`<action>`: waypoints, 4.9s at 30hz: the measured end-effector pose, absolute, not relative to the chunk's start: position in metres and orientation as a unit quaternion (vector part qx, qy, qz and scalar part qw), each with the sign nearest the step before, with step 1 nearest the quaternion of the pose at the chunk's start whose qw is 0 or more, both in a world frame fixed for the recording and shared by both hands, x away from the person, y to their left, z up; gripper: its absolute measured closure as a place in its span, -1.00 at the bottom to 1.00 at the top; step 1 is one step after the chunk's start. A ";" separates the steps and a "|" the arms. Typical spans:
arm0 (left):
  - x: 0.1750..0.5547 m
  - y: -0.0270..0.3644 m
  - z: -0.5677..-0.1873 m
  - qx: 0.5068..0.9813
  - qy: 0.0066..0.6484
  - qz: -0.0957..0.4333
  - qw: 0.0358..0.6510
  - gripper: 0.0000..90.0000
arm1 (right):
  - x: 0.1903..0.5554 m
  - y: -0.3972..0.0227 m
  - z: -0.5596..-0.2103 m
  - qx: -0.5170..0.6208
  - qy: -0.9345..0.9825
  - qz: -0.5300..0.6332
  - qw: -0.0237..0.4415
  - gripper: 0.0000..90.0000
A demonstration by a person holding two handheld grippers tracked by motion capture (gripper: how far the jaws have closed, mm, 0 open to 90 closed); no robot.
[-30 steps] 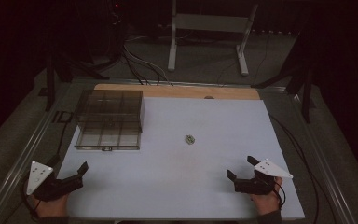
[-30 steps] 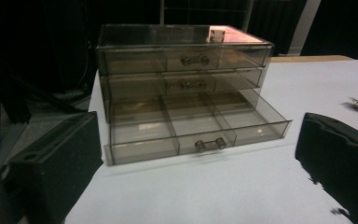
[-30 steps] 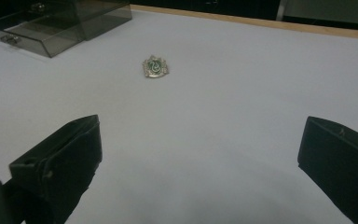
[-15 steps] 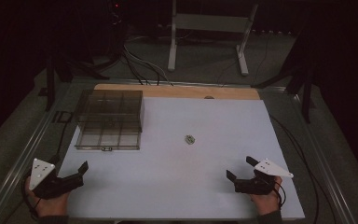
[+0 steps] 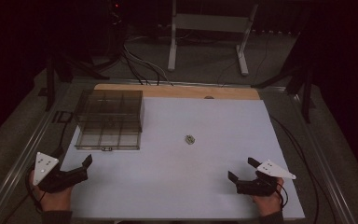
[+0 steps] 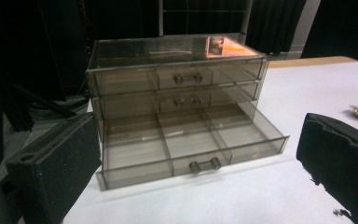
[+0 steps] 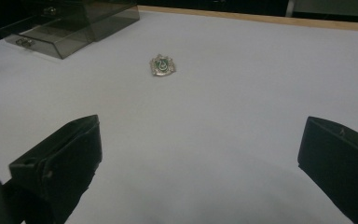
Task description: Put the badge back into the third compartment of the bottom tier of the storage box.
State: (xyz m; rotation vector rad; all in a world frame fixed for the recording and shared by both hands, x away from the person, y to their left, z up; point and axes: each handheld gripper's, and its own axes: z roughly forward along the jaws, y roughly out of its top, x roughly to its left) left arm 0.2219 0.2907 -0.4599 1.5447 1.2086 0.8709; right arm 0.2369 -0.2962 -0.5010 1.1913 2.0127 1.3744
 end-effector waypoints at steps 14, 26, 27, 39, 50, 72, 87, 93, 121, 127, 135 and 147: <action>0.248 0.269 -0.440 0.643 0.470 0.341 0.499 -0.99 | 0.235 -0.296 -0.499 0.433 0.716 0.500 0.222 -1.00; 0.276 0.241 -0.430 0.659 0.448 0.315 0.515 -0.99 | 0.235 -0.296 -0.499 0.439 0.712 0.499 0.227 -1.00; 0.280 0.236 -0.429 0.663 0.444 0.312 0.515 -0.99 | 0.235 -0.296 -0.499 0.439 0.712 0.498 0.227 -1.00; 0.301 0.216 -0.428 0.669 0.438 0.296 0.522 -0.99 | 0.235 -0.297 -0.499 0.439 0.711 0.498 0.231 -1.00; 0.316 0.198 -0.429 0.679 0.430 0.290 0.520 -0.99 | 0.235 -0.297 -0.498 0.439 0.711 0.498 0.232 -1.00; 0.344 0.160 -0.441 0.692 0.422 0.267 0.520 -0.99 | 0.234 -0.296 -0.498 0.437 0.712 0.498 0.234 -1.00; 0.361 0.136 -0.453 0.704 0.412 0.271 0.511 -0.99 | 0.234 -0.297 -0.498 0.436 0.712 0.498 0.235 -1.00; 0.366 0.128 -0.459 0.710 0.406 0.263 0.511 -0.99 | 0.234 -0.297 -0.498 0.435 0.712 0.498 0.235 -1.00; 0.389 0.067 -0.483 0.745 0.387 0.216 0.498 -0.98 | 0.235 -0.296 -0.498 0.432 0.713 0.500 0.234 -1.00; 0.393 0.056 -0.487 0.751 0.385 0.212 0.493 -0.98 | 0.235 -0.297 -0.498 0.431 0.714 0.500 0.234 -1.00; 0.400 0.046 -0.492 0.753 0.400 0.204 0.481 -0.94 | 0.235 -0.296 -0.498 0.431 0.714 0.500 0.233 -1.00; 0.405 0.030 -0.506 0.769 0.418 0.154 0.459 -0.82 | 0.235 -0.296 -0.498 0.430 0.715 0.500 0.232 -1.00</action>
